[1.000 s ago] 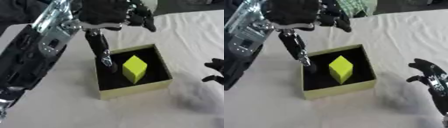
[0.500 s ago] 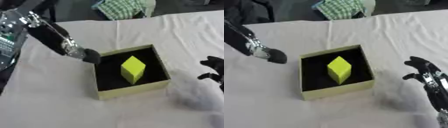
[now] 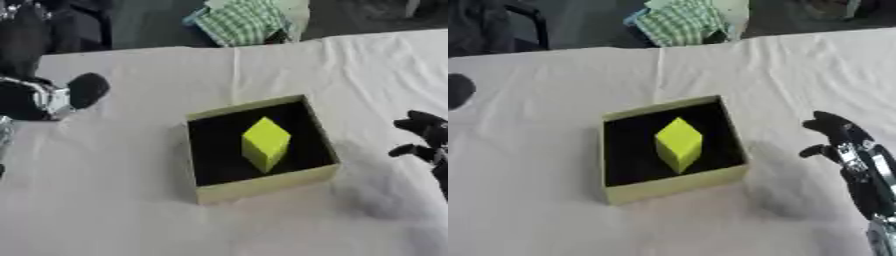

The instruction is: Pick up objects on the table and place them in the box.

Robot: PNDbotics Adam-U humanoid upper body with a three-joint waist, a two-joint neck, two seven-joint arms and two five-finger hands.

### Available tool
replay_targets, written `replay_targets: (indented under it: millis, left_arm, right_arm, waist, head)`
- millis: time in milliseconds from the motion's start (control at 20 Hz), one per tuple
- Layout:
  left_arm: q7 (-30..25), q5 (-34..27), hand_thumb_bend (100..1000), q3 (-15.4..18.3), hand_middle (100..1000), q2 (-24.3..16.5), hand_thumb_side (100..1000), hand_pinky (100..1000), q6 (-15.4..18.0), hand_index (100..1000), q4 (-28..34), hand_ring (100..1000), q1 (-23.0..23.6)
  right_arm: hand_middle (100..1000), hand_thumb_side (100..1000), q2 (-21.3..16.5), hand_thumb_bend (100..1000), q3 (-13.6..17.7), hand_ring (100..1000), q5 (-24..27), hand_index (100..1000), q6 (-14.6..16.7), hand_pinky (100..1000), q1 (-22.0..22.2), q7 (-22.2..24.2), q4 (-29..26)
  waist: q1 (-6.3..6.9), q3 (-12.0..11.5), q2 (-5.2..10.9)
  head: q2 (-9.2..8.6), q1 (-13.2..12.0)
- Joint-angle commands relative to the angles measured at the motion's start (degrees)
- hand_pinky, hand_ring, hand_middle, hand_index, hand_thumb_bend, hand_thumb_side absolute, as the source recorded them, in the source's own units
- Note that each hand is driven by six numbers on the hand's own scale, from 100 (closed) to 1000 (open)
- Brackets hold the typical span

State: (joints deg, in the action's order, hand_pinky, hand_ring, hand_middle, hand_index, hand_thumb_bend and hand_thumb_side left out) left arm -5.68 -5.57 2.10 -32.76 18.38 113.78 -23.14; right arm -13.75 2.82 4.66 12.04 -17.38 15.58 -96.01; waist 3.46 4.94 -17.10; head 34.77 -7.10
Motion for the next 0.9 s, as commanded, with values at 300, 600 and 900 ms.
replay_targets:
  millis: [300, 600, 900]
  left_arm:
    - [-0.1, -0.3, 477, 0.2, 616, 6.1, 525, 787, -5.1, 817, 0.8, 631, 4.2]
    - [-0.6, 0.5, 455, -0.1, 614, 8.3, 548, 788, -7.1, 816, 0.8, 629, 5.9]
    - [-0.6, 1.4, 445, -0.3, 610, 9.1, 555, 787, -7.8, 815, 0.8, 626, 6.5]
  right_arm:
    - [737, 766, -0.8, 100, 0.5, 894, 0.6, 871, -0.1, 585, -0.2, -0.1, -0.7]
    - [737, 765, -0.7, 100, 0.4, 894, 0.7, 872, -0.2, 585, -0.3, 0.0, -0.7]
    - [737, 762, -0.7, 100, 0.4, 895, 0.7, 872, -0.1, 585, -0.2, 0.0, -0.7]
  waist:
    - [-0.31, -0.6, 1.45]
    - [-0.44, -0.7, 1.53]
    - [-0.70, -0.6, 1.53]
  head:
    - [2.82, 0.0]
    - [4.03, 0.2]
    - [3.78, 0.5]
